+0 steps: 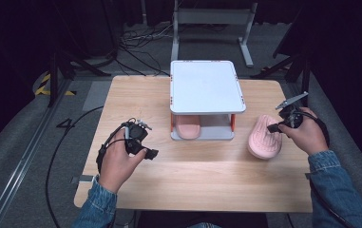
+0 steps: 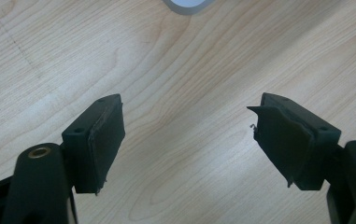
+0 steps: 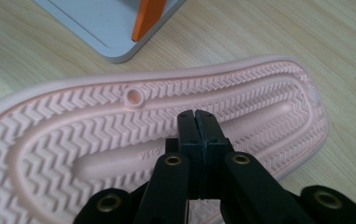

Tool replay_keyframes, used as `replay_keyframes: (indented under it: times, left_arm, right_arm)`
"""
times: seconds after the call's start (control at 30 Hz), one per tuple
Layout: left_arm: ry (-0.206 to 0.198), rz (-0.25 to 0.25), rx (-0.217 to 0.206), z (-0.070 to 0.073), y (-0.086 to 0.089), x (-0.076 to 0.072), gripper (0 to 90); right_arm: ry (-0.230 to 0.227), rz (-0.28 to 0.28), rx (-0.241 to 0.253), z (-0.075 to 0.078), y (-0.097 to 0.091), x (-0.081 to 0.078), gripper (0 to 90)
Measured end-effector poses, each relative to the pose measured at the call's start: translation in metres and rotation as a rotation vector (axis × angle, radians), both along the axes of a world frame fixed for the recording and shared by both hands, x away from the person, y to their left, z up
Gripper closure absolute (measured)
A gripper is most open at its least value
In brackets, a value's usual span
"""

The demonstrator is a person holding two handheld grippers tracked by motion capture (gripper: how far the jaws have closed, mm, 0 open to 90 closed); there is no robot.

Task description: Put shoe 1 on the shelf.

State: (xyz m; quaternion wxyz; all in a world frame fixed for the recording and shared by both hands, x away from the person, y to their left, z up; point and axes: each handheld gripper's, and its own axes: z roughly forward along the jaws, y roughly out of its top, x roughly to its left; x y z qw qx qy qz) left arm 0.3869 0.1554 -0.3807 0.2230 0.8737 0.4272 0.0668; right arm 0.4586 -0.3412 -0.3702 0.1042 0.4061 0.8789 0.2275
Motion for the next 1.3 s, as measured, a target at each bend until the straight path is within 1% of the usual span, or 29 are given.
replay_keyframes:
  times: [0.07,0.17,0.27,0.47,0.53,0.6,0.67,0.77,0.83,0.87,0.9,0.97,1.0,1.03,1.07,1.1,1.13,1.17,1.2,1.23,1.27,1.3]
  left_arm:
    - [0.002,0.000,-0.001,-0.001,0.000,0.000,24.7]
    - [0.006,-0.003,-0.002,-0.001,0.000,0.001,24.7]
    - [0.004,-0.002,0.003,-0.001,0.000,0.001,24.7]
    - [0.005,-0.004,0.003,-0.001,-0.002,0.000,24.7]
    - [0.005,-0.007,0.004,-0.001,-0.002,0.000,24.7]
    - [0.004,-0.011,0.008,-0.001,-0.003,0.000,24.7]
    - [0.005,-0.011,0.006,-0.001,-0.004,0.000,24.7]
    - [0.001,-0.012,0.011,-0.001,-0.005,0.001,24.7]
    - [0.005,-0.014,0.010,-0.001,-0.007,0.001,24.7]
    - [0.006,-0.015,0.008,-0.002,-0.007,0.001,24.7]
    - [0.007,-0.017,0.009,-0.002,-0.008,0.002,24.7]
    - [0.007,-0.021,0.013,-0.002,-0.009,0.002,24.7]
    - [0.007,-0.020,0.013,-0.003,-0.010,0.003,24.7]
    - [0.009,-0.022,0.012,-0.003,-0.010,0.003,24.7]
    - [0.010,-0.023,0.013,-0.003,-0.011,0.003,24.7]
    - [0.011,-0.025,0.014,-0.003,-0.011,0.003,24.7]
    - [0.011,-0.025,0.014,-0.003,-0.011,0.003,24.7]
    - [0.010,-0.029,0.012,-0.003,-0.011,0.003,24.7]
    - [0.010,-0.029,0.012,-0.003,-0.011,0.003,24.7]
    - [0.010,-0.030,0.012,-0.003,-0.011,0.004,24.7]
    - [0.010,-0.030,0.012,-0.003,-0.011,0.004,24.7]
    - [0.010,-0.031,0.011,-0.003,-0.011,0.004,24.7]
  right_arm:
    - [0.005,-0.002,-0.008,-0.004,0.000,0.003,90.0]
    - [0.012,-0.020,-0.001,-0.010,-0.003,0.006,90.0]
    - [0.019,-0.023,0.004,-0.013,-0.006,0.006,90.0]
    - [0.018,-0.052,-0.008,-0.015,-0.021,-0.005,90.0]
    - [0.026,-0.067,-0.011,-0.015,-0.028,-0.010,90.0]
    - [0.027,-0.086,-0.027,-0.017,-0.037,-0.015,90.0]
    - [0.048,-0.109,-0.071,-0.022,-0.046,-0.020,90.0]
    - [0.060,-0.138,-0.083,-0.033,-0.057,-0.025,90.0]
    - [0.079,-0.158,-0.087,-0.039,-0.065,-0.029,90.0]
    - [0.085,-0.161,-0.085,-0.042,-0.068,-0.030,90.0]
    - [0.081,-0.169,-0.073,-0.044,-0.071,-0.031,90.0]
    - [0.083,-0.186,-0.034,-0.047,-0.075,-0.033,90.0]
    - [0.095,-0.196,-0.029,-0.049,-0.076,-0.034,90.0]
    - [0.104,-0.191,-0.033,-0.052,-0.077,-0.034,90.0]
    - [0.113,-0.187,-0.038,-0.056,-0.076,-0.033,90.0]
    - [0.116,-0.187,-0.023,-0.059,-0.075,-0.032,90.0]
    - [0.116,-0.187,-0.023,-0.059,-0.075,-0.032,90.0]
    - [0.129,-0.186,0.032,-0.064,-0.070,-0.031,90.0]
    - [0.129,-0.186,0.032,-0.064,-0.070,-0.031,90.0]
    - [0.133,-0.172,0.048,-0.069,-0.063,-0.028,90.0]
    - [0.133,-0.172,0.048,-0.069,-0.063,-0.028,90.0]
    - [0.130,-0.168,0.031,-0.070,-0.057,-0.026,90.0]
